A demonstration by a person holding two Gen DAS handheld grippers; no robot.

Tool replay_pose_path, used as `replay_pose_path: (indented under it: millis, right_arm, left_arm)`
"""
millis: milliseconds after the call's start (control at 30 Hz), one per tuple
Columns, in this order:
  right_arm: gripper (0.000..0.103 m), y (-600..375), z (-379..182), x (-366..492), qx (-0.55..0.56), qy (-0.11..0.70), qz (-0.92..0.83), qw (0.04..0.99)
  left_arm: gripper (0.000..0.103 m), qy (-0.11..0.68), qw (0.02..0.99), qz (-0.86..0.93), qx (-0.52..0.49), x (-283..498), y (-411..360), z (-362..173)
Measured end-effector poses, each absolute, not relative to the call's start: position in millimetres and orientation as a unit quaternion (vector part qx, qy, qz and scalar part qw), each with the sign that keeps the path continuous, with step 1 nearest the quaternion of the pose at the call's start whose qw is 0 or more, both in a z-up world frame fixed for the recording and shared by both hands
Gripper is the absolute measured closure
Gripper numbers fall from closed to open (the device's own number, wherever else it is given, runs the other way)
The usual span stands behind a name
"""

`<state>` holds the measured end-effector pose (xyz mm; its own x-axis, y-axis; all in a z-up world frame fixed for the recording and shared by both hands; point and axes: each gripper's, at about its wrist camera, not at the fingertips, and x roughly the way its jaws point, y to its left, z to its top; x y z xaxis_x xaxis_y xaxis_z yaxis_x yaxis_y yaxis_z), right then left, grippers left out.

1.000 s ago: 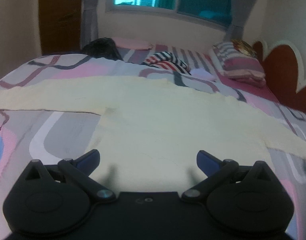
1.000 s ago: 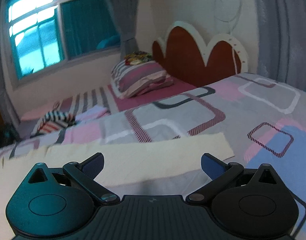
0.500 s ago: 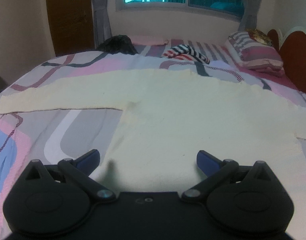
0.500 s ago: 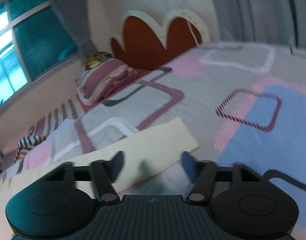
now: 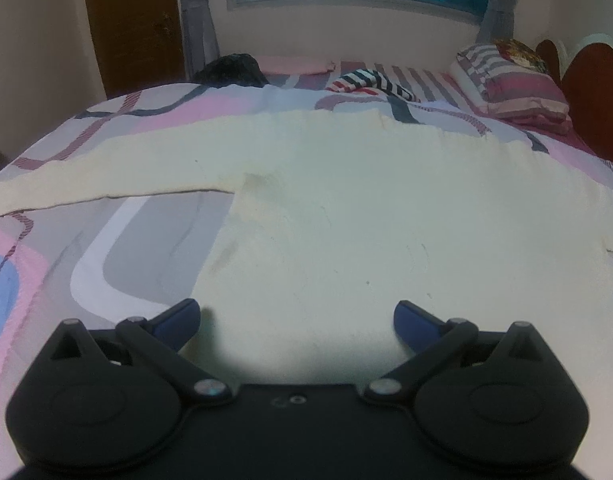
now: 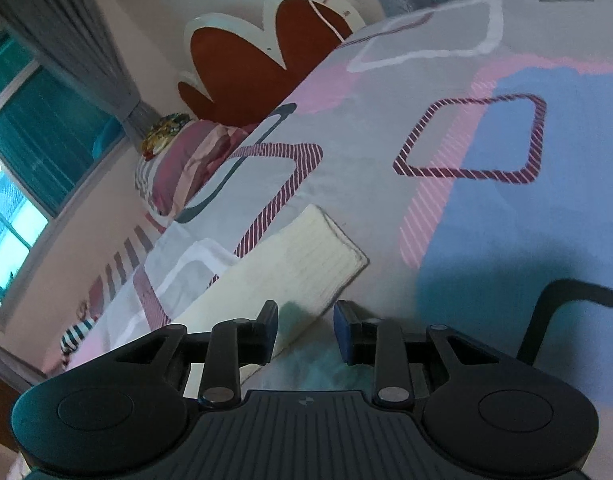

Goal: Fold small clothes
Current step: 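Grasp the sleeve cuff with the right tool and fold it across the body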

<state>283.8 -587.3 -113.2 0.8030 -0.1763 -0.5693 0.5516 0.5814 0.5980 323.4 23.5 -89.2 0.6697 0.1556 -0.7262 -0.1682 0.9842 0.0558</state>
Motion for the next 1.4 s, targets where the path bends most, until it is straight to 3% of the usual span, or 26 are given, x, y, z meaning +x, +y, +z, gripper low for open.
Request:
replay_pose_path:
  millis: [300, 433, 533, 800, 1100, 1400]
  right_arm:
    - [0.077, -596, -112, 291, 0.401, 0.234, -0.206, 0.861]
    - [0.097, -598, -109, 299, 0.374, 0.252, -0.219, 0.865]
    - [0.100, -591, -104, 305, 0.340, 0.260, -0.217, 0.877]
    - [0.100, -529, -82, 321, 0.269, 0.261, -0.159, 0.913]
    - [0.100, -369, -57, 362, 0.198, 0.271, 0.009, 0.942]
    - [0.100, -234, -69, 414, 0.176, 0.298, 0.126, 0.930]
  left_arm:
    - [0.000, 0.390, 0.915, 0.101, -0.005, 327, 28, -84]
    - [0.001, 0.414, 0.905, 0.094, 0.003, 333, 36, -87]
    - [0.000, 0.407, 0.909, 0.089, -0.003, 326, 43, -85]
    - [0.001, 0.411, 0.902, 0.115, 0.063, 314, 57, -88]
    - [0.001, 0.404, 0.905, 0.123, 0.046, 306, 79, -77]
    - [0.000, 0.398, 0.906, 0.138, 0.036, 292, 103, -69]
